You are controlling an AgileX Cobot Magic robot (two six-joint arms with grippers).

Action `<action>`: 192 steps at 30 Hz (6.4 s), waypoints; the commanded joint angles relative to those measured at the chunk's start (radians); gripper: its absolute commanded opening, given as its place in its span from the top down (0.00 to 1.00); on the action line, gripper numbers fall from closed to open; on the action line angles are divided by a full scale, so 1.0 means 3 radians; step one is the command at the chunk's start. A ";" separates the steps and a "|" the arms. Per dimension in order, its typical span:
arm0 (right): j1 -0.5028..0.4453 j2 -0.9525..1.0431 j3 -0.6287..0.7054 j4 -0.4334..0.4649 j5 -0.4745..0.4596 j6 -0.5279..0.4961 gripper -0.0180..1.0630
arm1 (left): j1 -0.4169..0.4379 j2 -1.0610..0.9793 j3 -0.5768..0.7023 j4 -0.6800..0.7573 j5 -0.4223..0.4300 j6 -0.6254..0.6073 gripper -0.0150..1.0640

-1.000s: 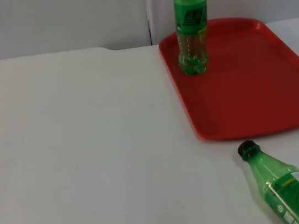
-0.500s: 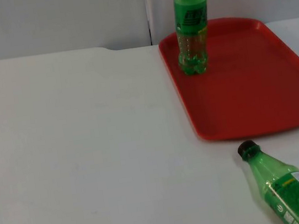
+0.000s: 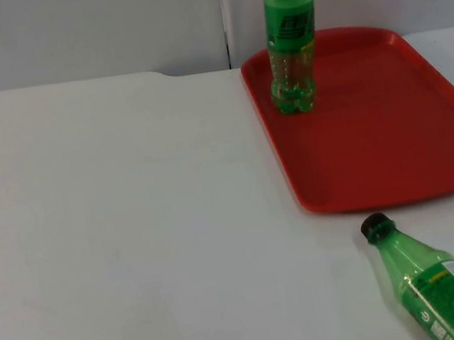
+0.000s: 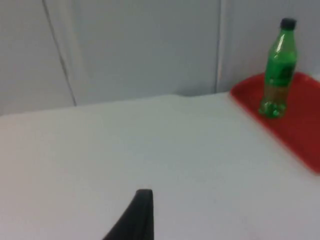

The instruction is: Place the bottle upright on the tray.

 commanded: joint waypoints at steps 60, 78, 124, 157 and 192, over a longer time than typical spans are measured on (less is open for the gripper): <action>-0.0019 -0.0011 0.0008 0.0004 -0.0014 -0.0011 0.02 | -0.0009 -0.0012 0.0594 0.0117 0.0077 -0.0178 0.01; -0.0019 -0.0011 0.0008 0.0036 -0.0014 -0.0132 0.02 | -0.0009 -0.0012 0.0594 0.0117 0.0077 -0.0178 0.01; -0.0019 0.1923 -0.0676 0.0611 0.0274 -0.0240 0.06 | -0.0009 -0.0012 0.0594 0.0117 0.0077 -0.0178 0.01; -0.0006 0.3643 -0.0709 0.1162 -0.0285 -0.0317 0.06 | -0.0009 -0.0012 0.0594 0.0117 0.0077 -0.0178 0.01; 0.2190 0.5324 -0.1129 -0.0596 -0.1106 0.2026 0.09 | -0.0009 -0.0012 0.0594 0.0117 0.0072 -0.0178 0.01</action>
